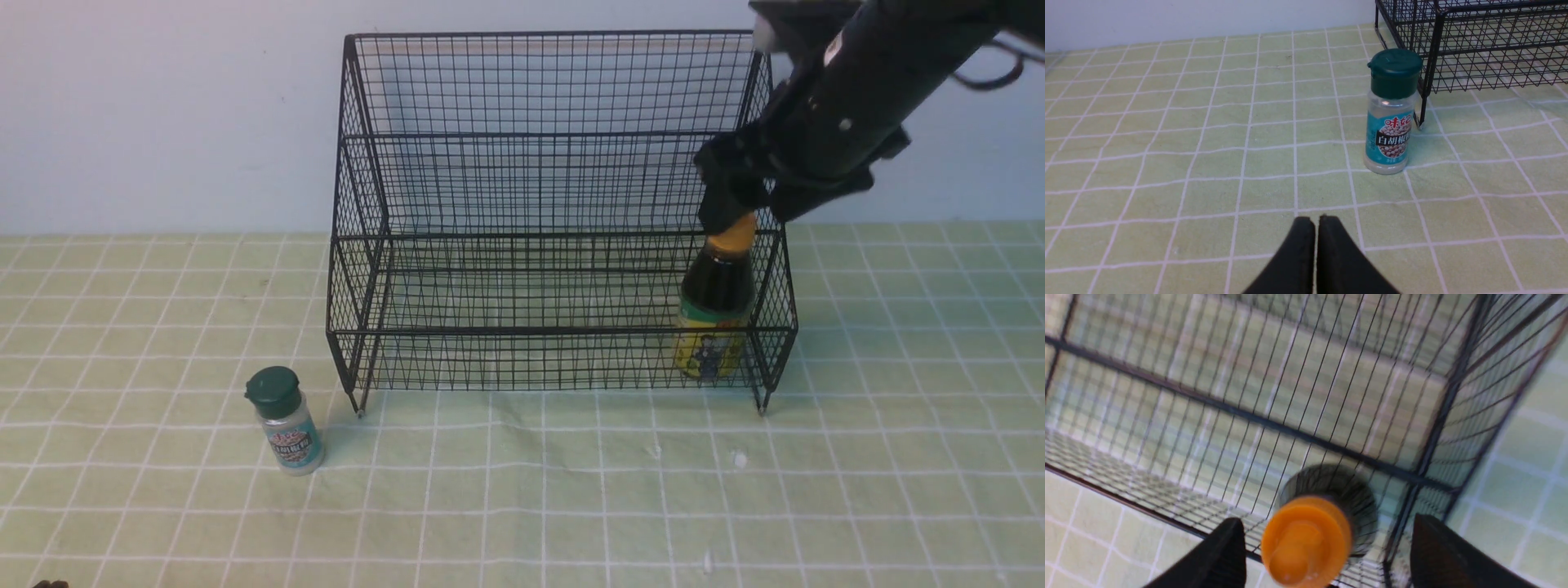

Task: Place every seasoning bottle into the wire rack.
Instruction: Use the right arm to put the condiment bottle back on the shelf, then use the left arm to grab the condiment bottle closest to it

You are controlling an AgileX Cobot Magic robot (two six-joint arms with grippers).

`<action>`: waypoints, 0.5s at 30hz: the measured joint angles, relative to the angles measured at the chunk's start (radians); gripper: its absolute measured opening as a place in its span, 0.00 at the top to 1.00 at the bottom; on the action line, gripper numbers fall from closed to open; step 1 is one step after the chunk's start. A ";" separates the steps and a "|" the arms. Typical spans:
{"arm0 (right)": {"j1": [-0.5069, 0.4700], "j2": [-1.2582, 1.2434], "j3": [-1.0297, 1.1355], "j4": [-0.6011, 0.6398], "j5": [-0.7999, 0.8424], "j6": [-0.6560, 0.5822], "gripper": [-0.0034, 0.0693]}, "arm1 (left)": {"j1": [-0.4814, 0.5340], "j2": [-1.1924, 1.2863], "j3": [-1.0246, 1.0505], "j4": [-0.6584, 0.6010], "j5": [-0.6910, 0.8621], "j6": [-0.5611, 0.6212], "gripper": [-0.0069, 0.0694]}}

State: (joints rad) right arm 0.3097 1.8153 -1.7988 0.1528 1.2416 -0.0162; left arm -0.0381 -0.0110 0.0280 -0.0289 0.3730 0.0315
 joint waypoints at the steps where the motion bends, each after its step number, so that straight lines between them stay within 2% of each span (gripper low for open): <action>1: 0.000 -0.029 -0.006 -0.015 0.000 0.003 0.29 | 0.000 0.000 0.000 0.000 0.000 0.000 0.92; 5: 0.000 -0.170 -0.010 -0.050 0.009 0.016 0.39 | 0.000 0.000 0.000 0.000 0.000 0.000 0.92; 11: 0.000 -0.484 0.049 -0.109 0.014 0.063 0.71 | 0.000 0.000 0.000 0.000 0.000 0.000 0.92; 13: 0.000 -0.654 0.134 -0.131 0.014 0.092 0.83 | 0.000 0.000 0.000 0.000 0.000 0.000 0.92; 15: 0.000 -0.777 0.230 -0.138 0.005 0.107 0.91 | 0.000 0.000 0.000 0.000 0.000 0.000 0.92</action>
State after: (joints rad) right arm 0.3097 1.0386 -1.5686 0.0150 1.2463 0.0909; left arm -0.0381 -0.0110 0.0280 -0.0289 0.3730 0.0315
